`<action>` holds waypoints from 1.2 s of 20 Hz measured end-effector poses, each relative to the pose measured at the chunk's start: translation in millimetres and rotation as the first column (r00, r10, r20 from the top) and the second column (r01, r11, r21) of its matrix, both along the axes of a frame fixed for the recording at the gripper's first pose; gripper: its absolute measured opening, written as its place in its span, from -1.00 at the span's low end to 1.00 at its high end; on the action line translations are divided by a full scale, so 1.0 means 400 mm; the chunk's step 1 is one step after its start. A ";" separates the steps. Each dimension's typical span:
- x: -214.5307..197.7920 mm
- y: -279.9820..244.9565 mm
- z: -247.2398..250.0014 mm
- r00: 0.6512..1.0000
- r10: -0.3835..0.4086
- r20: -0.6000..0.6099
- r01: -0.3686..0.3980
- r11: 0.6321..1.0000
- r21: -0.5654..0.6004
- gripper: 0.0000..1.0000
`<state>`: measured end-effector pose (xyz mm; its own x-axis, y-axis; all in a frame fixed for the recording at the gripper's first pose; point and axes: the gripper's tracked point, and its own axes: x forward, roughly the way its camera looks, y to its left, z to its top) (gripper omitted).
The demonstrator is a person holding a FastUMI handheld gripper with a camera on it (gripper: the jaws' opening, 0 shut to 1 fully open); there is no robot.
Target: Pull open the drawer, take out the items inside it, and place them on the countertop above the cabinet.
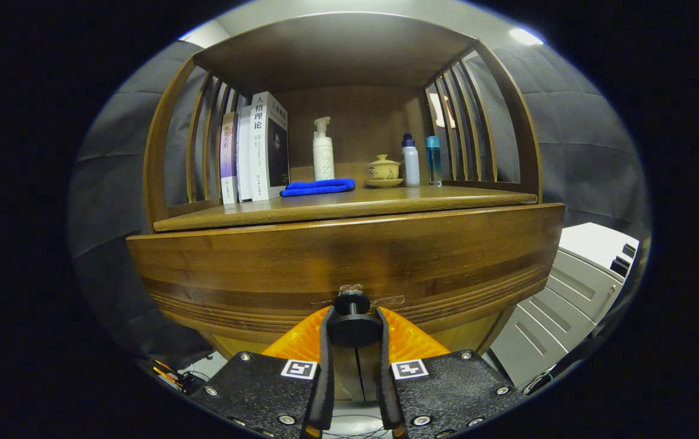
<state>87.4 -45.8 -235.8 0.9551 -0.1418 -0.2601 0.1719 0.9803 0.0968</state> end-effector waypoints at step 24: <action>-0.234 0.048 -0.014 0.999 0.009 -0.038 -0.009 1.000 0.003 -0.39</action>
